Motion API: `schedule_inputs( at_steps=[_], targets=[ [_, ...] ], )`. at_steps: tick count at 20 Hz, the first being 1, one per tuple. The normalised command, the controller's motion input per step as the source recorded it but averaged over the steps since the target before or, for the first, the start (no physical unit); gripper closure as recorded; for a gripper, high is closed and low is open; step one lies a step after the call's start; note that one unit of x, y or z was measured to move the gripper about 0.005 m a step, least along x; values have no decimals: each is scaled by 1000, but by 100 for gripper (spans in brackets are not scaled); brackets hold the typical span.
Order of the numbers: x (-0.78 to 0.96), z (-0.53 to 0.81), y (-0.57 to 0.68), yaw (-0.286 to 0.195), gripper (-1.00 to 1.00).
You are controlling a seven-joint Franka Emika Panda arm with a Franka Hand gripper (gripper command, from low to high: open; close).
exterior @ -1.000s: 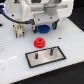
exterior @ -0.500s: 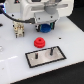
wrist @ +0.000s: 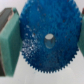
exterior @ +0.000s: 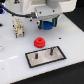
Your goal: Insert the blue gear onto the right peg, followed by the red gear
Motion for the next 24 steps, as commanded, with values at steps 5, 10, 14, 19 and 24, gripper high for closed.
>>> schedule_inputs(
  at_steps=[5, 10, 14, 19, 24],
  targets=[
    [731, 453, -31, 0, 100],
    [790, 469, -44, 0, 100],
    [799, 405, -70, 0, 100],
    [809, 281, -168, 0, 100],
    [819, 215, -203, 0, 100]
  ],
)
